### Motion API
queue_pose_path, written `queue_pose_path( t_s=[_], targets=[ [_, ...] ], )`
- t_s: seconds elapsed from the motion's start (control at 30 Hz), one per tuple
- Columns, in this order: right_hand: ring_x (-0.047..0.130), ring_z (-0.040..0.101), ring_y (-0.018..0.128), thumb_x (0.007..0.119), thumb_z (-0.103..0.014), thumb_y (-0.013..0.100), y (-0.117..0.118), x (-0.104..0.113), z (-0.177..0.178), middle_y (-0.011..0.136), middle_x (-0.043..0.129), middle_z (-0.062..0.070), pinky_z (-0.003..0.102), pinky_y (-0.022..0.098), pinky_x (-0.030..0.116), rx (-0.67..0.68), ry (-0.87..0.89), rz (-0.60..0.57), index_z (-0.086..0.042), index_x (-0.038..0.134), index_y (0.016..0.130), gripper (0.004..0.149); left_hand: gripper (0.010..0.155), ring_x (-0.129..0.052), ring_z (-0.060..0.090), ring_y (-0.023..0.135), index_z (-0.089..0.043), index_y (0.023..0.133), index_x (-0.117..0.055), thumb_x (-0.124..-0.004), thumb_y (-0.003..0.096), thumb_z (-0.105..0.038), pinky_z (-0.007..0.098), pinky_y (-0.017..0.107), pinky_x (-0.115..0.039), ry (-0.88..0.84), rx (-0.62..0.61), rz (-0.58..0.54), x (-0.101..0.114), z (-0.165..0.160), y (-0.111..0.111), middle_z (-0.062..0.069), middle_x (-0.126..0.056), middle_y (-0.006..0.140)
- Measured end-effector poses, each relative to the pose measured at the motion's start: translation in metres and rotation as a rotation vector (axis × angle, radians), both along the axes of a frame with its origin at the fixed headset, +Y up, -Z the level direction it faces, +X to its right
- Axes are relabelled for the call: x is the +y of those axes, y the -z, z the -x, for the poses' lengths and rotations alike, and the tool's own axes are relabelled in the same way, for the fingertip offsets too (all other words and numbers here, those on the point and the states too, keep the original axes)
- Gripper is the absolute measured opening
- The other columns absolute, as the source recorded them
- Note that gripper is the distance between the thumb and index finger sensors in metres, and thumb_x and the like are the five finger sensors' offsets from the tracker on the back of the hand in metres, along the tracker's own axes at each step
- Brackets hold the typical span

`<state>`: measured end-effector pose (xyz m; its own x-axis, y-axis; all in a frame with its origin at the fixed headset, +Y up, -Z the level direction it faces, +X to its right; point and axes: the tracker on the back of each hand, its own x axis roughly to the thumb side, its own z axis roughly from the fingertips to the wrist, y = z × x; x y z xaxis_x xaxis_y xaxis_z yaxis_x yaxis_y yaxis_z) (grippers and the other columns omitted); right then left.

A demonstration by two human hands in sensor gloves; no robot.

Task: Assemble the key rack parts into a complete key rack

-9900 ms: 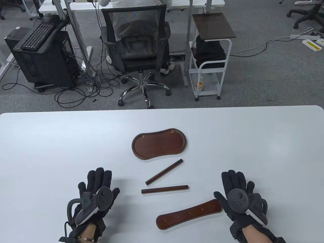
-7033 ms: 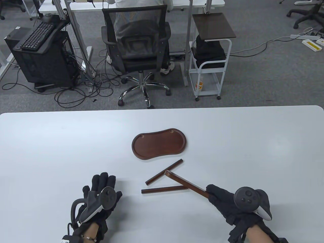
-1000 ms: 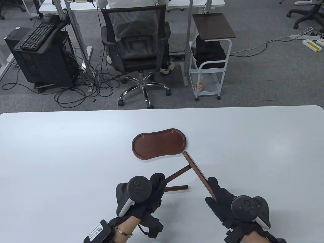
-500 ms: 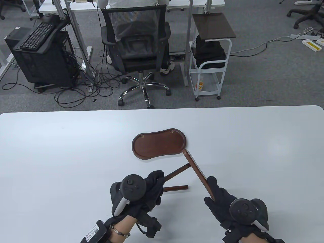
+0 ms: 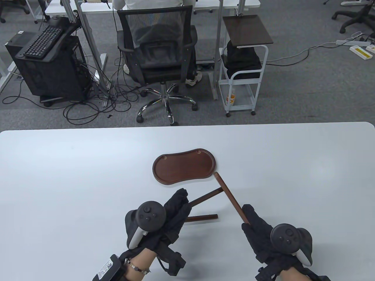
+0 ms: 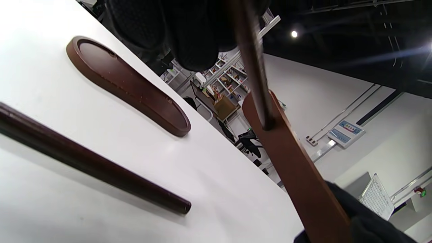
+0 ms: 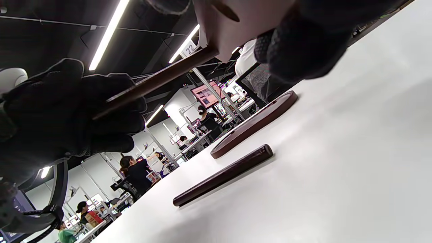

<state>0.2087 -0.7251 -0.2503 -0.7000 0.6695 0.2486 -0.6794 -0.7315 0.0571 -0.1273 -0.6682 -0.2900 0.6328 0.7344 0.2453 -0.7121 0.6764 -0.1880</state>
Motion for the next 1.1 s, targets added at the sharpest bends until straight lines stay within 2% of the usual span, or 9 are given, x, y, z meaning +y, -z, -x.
queue_pose_path(
  t_s=[0.17,0.33,0.4,0.5,0.63,0.73,0.9,1.1],
  targets=[
    [0.094,0.04,0.04,0.054,-0.042,0.061,0.003,-0.003,-0.005,0.084,0.081,0.028,0.037,0.015,0.083,-0.027,0.046,0.032,-0.007,0.044,0.112,0.064,0.075,-0.082,0.032,0.096,-0.018,0.116,-0.036,-0.041,0.0554,-0.063,0.057,0.07,-0.069,-0.055,0.067,0.006,0.002,0.018,0.007,0.013,-0.065,0.114],
    [0.094,0.04,0.041,0.054,-0.042,0.061,0.005,-0.005,-0.01,0.084,0.081,0.029,0.037,0.015,0.083,-0.053,0.095,0.058,-0.006,0.044,0.112,0.063,0.073,-0.083,0.032,0.096,-0.019,0.115,-0.04,-0.041,0.0562,-0.061,0.057,0.07,-0.069,0.009,0.146,0.026,-0.013,0.032,0.018,0.013,-0.067,0.113],
    [0.094,0.04,0.041,0.054,-0.042,0.061,0.005,-0.005,-0.011,0.084,0.081,0.029,0.037,0.015,0.083,-0.061,0.113,0.067,-0.006,0.044,0.112,0.063,0.069,-0.083,0.033,0.096,-0.018,0.114,-0.043,-0.045,0.0575,-0.059,0.058,0.07,-0.069,0.051,0.154,0.062,-0.022,0.035,0.023,0.013,-0.068,0.113],
    [0.094,0.04,0.041,0.054,-0.042,0.061,0.006,-0.006,-0.014,0.084,0.08,0.029,0.037,0.015,0.083,-0.069,0.136,0.078,-0.006,0.044,0.112,0.064,0.066,-0.081,0.035,0.098,-0.018,0.113,-0.048,-0.057,0.0581,-0.054,0.06,0.07,-0.067,0.143,0.125,0.13,-0.039,0.034,0.03,0.013,-0.068,0.113],
    [0.094,0.04,0.041,0.054,-0.042,0.061,0.007,-0.007,-0.015,0.084,0.08,0.029,0.037,0.015,0.083,-0.074,0.155,0.089,-0.006,0.044,0.112,0.064,0.075,-0.077,0.033,0.103,-0.019,0.114,-0.045,-0.074,0.0522,-0.052,0.061,0.071,-0.066,0.303,0.068,0.166,-0.054,0.03,0.035,0.007,-0.069,0.114],
    [0.094,0.04,0.041,0.054,-0.042,0.061,0.007,-0.006,-0.015,0.084,0.08,0.029,0.037,0.016,0.083,-0.077,0.164,0.09,-0.006,0.044,0.112,0.064,0.079,-0.073,0.034,0.106,-0.021,0.114,-0.044,-0.077,0.0497,-0.053,0.062,0.072,-0.064,0.449,0.014,0.192,-0.062,0.028,0.037,0.006,-0.066,0.117],
    [0.094,0.04,0.042,0.054,-0.042,0.061,0.006,-0.006,-0.015,0.084,0.08,0.029,0.037,0.016,0.083,-0.082,0.176,0.1,-0.006,0.044,0.112,0.064,0.078,-0.069,0.035,0.107,-0.022,0.114,-0.046,-0.08,0.0494,-0.05,0.061,0.074,-0.063,0.619,-0.043,0.222,-0.073,0.022,0.036,0.006,-0.064,0.118],
    [0.094,0.04,0.043,0.055,-0.042,0.061,0.006,-0.005,-0.016,0.085,0.08,0.028,0.038,0.017,0.083,-0.087,0.189,0.105,-0.006,0.044,0.112,0.064,0.073,-0.07,0.034,0.105,-0.023,0.112,-0.051,-0.083,0.0491,-0.043,0.059,0.074,-0.063,0.684,-0.019,0.216,-0.085,0.015,0.034,0.007,-0.067,0.115]
  ],
)
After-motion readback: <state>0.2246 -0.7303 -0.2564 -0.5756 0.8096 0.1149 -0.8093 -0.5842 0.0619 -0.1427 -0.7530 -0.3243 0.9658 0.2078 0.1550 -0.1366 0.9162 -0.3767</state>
